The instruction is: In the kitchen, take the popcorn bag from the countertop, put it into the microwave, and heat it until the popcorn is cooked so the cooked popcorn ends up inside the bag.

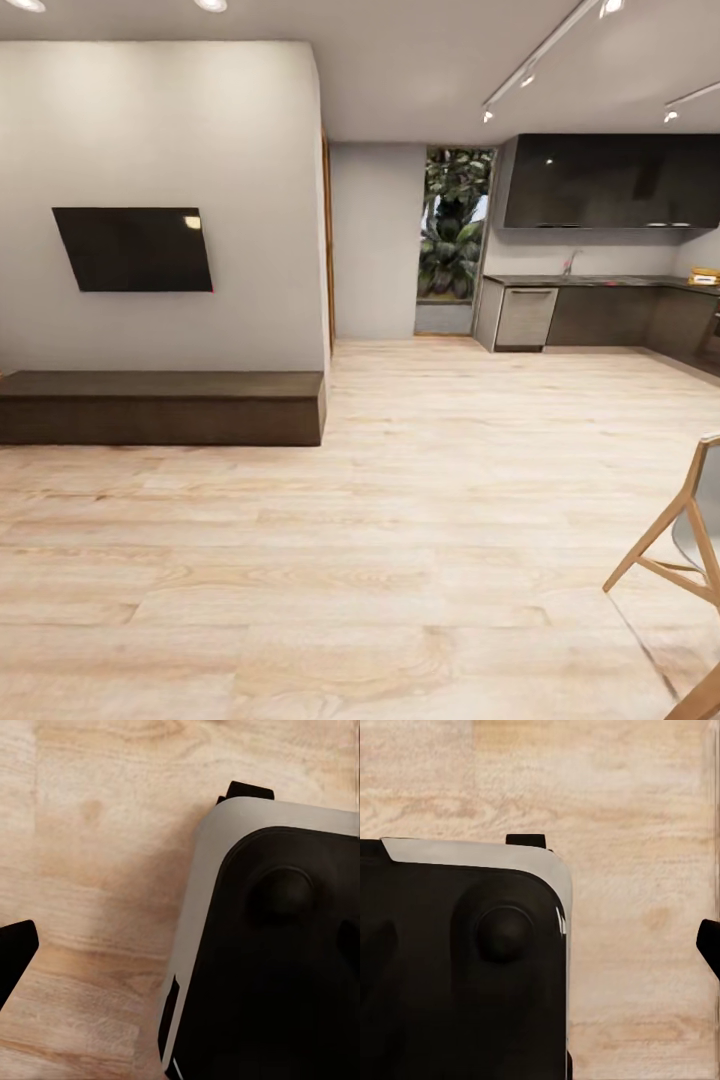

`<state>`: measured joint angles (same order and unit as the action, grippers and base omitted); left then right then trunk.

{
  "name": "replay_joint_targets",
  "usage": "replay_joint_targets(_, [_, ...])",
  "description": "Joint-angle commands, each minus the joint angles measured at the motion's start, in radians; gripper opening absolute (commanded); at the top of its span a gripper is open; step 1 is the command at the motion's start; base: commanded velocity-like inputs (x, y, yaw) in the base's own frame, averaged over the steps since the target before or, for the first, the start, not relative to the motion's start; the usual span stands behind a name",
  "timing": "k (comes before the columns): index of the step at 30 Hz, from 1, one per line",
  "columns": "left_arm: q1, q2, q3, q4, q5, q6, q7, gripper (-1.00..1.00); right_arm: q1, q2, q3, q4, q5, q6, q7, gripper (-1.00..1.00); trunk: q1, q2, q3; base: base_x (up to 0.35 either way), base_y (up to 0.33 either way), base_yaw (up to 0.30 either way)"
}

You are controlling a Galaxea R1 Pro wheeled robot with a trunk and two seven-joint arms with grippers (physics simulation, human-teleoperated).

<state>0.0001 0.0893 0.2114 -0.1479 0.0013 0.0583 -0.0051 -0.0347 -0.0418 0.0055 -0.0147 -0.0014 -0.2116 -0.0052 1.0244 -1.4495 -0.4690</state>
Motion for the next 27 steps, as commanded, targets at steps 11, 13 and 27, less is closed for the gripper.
replay_joint_targets(11, [0.000,-0.001,0.005,-0.002,0.000,0.006,0.001,1.00,-0.001,0.000,0.001,0.001,0.000,-0.003,-0.001,1.00,0.001,0.000,-0.001,0.346,-0.119,0.000])
replay_joint_targets(13, [0.000,0.000,0.005,-0.002,0.000,0.005,0.001,1.00,-0.001,0.000,0.001,0.001,0.000,-0.003,-0.001,1.00,0.001,0.000,-0.001,0.346,-0.119,0.000])
replay_joint_targets(27, [0.001,0.000,0.003,-0.002,0.000,0.005,0.001,1.00,-0.001,0.000,0.001,0.001,0.000,-0.003,-0.001,1.00,0.001,0.000,-0.001,0.346,-0.019,0.000])
